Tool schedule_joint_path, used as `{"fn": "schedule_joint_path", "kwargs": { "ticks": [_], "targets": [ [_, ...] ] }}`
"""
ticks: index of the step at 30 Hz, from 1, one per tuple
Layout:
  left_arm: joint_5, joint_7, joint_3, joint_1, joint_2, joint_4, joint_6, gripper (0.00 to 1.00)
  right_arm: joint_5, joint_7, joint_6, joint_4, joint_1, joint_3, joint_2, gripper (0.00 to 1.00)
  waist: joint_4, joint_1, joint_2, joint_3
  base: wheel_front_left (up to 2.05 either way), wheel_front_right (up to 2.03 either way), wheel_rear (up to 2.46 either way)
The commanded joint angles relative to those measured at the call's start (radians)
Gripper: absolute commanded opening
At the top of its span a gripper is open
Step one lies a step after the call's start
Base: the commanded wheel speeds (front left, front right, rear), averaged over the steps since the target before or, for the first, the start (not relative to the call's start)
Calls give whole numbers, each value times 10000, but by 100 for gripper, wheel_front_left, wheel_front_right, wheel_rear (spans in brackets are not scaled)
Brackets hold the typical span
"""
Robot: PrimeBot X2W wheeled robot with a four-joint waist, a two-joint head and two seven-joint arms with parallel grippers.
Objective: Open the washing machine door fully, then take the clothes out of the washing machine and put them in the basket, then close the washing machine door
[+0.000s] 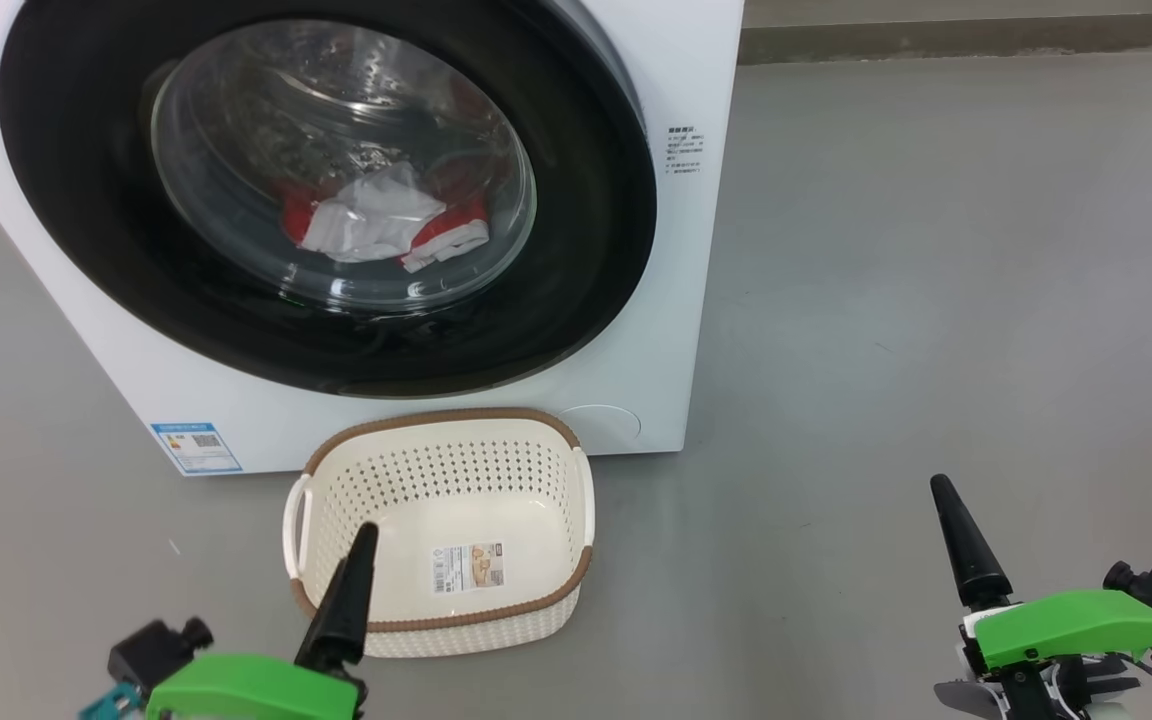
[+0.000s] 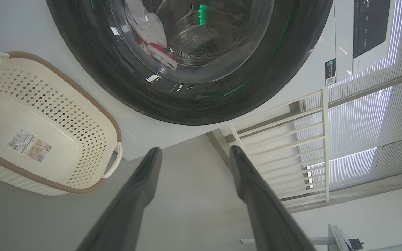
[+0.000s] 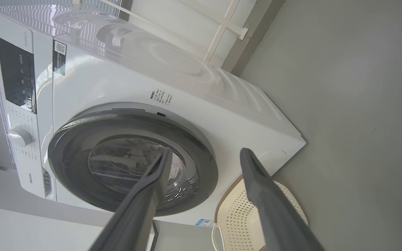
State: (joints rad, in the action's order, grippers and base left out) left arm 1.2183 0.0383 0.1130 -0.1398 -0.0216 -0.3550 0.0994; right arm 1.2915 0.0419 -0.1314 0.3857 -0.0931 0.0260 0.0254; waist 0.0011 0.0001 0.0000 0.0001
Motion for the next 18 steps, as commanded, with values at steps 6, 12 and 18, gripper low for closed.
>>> {"fn": "schedule_joint_path", "kwargs": {
  "ticks": [6,12,18],
  "targets": [
    [-950,264,101,-713,-162,417,-140,100,-987,236,3,-192,-778,-73,73,100,-4,-1,0,-2,0,0,0],
    [-1860,441,253,-864,-173,493,-340,100,-2147,413,4,-156,-933,-22,76,100,-23,-1,0,6,0,0,0],
    [-2921,618,453,-1048,-184,497,-615,100,-3144,589,4,-164,-1066,-106,88,100,-40,-1,0,10,0,0,0]
  ]
}}
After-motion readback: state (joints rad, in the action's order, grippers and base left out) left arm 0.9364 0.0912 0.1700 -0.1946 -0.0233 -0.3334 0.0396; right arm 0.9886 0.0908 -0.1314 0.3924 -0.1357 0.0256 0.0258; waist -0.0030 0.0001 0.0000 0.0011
